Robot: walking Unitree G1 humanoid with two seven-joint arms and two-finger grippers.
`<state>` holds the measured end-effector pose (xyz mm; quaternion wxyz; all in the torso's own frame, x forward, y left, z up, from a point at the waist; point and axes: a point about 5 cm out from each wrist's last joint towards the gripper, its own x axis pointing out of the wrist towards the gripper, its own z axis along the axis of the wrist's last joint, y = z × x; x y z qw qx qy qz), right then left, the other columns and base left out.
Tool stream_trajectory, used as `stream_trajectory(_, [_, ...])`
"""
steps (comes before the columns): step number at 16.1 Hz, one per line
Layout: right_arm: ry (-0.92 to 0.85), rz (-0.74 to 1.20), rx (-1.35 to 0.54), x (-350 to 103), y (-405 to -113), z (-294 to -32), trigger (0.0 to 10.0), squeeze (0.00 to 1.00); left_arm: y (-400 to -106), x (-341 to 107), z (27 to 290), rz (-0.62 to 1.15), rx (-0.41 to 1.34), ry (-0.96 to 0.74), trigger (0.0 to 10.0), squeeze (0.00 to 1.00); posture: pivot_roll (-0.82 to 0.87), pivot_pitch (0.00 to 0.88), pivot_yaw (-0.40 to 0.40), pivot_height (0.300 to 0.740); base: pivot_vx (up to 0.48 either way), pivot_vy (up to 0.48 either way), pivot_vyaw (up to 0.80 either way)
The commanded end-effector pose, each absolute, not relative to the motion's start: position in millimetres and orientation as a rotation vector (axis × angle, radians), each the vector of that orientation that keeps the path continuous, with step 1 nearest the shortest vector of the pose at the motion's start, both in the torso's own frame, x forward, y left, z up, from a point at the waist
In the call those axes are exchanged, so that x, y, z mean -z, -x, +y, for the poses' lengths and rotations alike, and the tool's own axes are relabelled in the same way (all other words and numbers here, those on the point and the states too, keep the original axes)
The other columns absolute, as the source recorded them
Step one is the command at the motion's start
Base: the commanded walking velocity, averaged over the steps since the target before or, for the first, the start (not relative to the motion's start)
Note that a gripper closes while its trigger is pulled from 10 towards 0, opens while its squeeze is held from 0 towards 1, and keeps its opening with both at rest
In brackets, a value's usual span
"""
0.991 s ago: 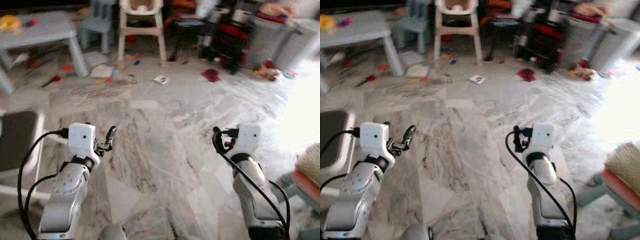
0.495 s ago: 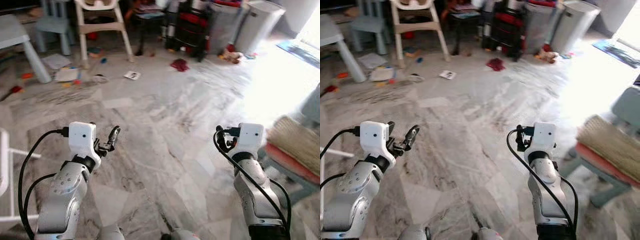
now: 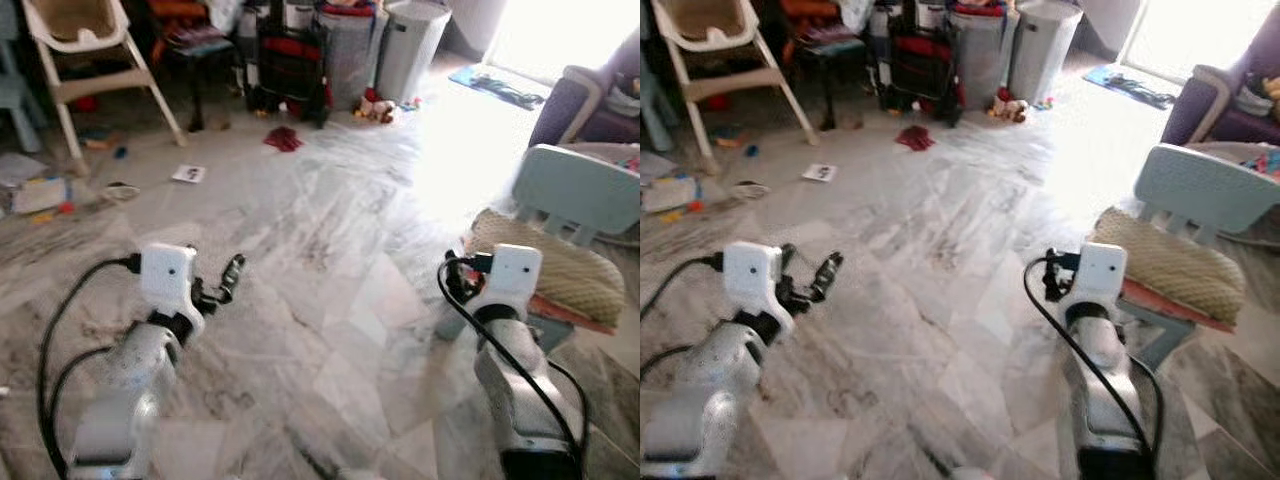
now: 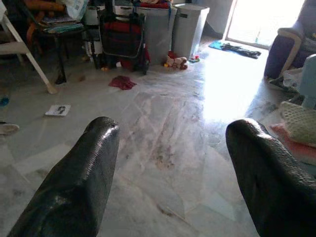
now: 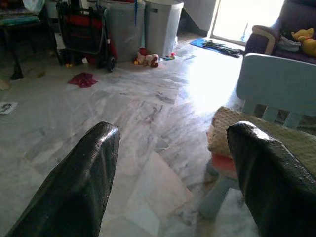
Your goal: Move the pillow to the sofa
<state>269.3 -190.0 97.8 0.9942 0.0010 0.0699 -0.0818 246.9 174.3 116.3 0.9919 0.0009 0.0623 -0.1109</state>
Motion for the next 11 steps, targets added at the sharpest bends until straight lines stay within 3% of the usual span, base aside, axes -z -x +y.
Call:
stream_trajectory(1, [-0.003, 0.127, 0.183, -99.6, -269.7, -191.2, 10.0, 0.00, -248.4, -118.6, 171.9, 0.125, 0.249, -0.004, 10.0, 0.00, 0.03, 0.000, -0.025, 0.740, 0.330, 0.000, -0.76])
stream_trajectory(11, [-0.013, 0.142, 0.199, -95.3, -264.8, -191.5, 10.0, 0.00, -250.0, -116.4, 171.1, 0.146, 0.277, -0.021, 10.0, 0.00, 0.02, 0.000, -0.044, 0.740, 0.348, 0.000, -0.76])
